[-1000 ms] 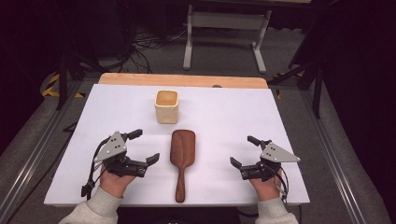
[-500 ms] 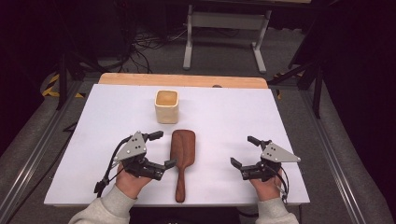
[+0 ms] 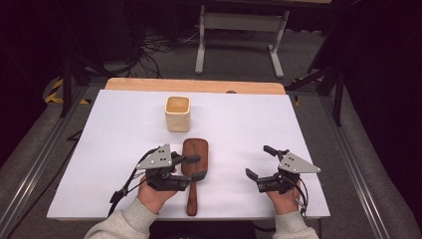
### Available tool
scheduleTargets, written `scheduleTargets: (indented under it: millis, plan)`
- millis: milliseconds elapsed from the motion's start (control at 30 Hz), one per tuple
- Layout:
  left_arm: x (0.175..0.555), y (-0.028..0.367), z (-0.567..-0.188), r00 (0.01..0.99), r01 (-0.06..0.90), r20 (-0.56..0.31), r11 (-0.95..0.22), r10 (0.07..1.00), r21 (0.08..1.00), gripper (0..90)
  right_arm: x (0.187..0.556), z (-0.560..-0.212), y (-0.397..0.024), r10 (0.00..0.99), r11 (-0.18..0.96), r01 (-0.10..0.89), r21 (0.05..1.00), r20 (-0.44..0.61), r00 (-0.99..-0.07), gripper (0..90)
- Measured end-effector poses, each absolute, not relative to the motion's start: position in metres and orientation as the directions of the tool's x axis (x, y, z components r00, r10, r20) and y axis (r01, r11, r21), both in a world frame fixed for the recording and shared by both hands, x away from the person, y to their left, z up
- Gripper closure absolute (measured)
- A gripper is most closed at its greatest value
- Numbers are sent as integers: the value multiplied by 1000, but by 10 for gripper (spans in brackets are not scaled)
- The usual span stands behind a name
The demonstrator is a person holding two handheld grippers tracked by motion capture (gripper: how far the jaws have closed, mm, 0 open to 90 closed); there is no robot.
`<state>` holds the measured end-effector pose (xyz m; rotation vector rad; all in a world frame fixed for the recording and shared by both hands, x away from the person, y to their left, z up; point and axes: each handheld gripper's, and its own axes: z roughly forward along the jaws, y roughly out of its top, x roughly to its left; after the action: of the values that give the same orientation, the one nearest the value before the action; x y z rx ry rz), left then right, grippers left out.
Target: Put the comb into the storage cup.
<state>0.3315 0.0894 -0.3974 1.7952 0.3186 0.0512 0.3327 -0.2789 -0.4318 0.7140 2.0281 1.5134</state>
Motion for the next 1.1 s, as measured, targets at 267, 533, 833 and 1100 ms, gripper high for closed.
scheduleTargets:
  millis: [267, 533, 833, 1100]
  plan:
    - [337, 81, -402, 964, 236, -184, -292, 193, 927, 900, 332, -432, -279, 673, 239, 109, 965, -83, -735, 9]
    - [342, 66, -409, 970, 234, -164, -507, 179, 830, 900, 332, -432, -279, 671, 244, 110, 964, -86, -737, 10]
    - [349, 56, -418, 961, 276, -196, -633, 195, 724, 900, 333, -432, -279, 670, 246, 112, 963, -85, -738, 10]
    - [349, 44, -424, 966, 260, -182, -743, 186, 617, 900, 333, -432, -279, 666, 248, 117, 962, -82, -741, 10]
